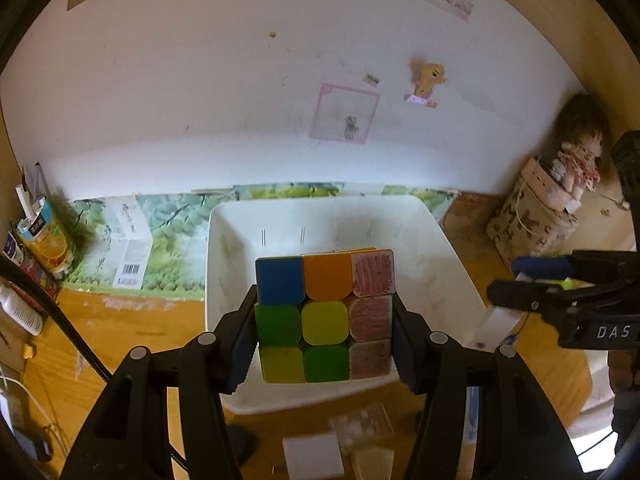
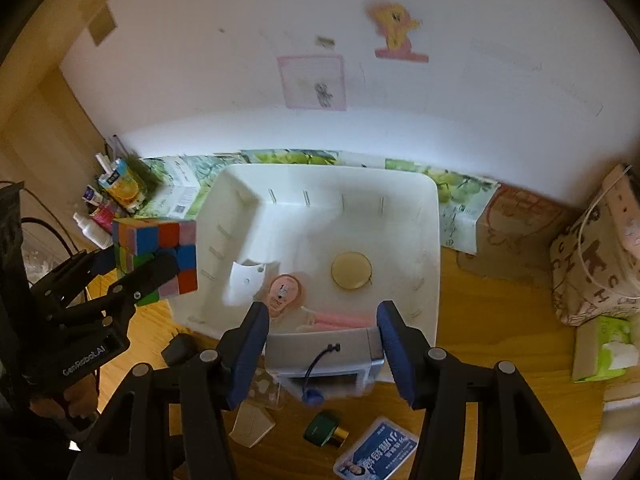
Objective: Organize rigid objects
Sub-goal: 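Lift and carry the cube and white lens toy with both tools over the basket, then open both tools to drop the cube and white lens toy into the basket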
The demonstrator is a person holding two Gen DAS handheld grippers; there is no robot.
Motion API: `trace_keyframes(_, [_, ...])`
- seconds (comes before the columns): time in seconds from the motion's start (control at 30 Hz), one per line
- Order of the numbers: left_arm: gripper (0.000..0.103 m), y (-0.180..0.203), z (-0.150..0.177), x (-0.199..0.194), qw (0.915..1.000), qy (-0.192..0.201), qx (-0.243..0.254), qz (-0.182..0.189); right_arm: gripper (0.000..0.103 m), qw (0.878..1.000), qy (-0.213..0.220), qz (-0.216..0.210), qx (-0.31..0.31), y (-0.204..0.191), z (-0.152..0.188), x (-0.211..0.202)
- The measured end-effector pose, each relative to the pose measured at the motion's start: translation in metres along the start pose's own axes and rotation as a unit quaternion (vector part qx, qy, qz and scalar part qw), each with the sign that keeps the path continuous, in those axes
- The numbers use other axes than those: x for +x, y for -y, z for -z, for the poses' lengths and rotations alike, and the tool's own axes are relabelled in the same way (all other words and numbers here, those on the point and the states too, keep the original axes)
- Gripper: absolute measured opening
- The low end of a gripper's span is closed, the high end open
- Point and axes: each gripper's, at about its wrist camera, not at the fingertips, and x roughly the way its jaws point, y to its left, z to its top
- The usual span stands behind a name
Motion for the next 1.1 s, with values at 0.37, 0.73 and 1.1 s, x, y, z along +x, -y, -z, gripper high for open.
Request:
trace_keyframes(0.37, [0.061, -0.01, -0.003, 0.037, 0.9988, 0.021, -0.043, -0.003, 0.01, 1.0, -0.007, -0.01, 0.005, 0.014, -0.017, 0.038])
trace_keyframes(0.73, [0.063, -0.023, 0.003, 0.051, 0.9966, 0.007, -0.082, -0.006, 0.01, 1.0, -0.015, -0.022, 0.014, 0.014, -0.018, 0.049])
trace_keyframes(1.1, [0.083, -0.026, -0.002, 0.019, 0.9941, 0.06, -0.089, -0.015, 0.034, 0.999, 0.0, -0.025, 0.024, 0.011, -0.012, 0.031])
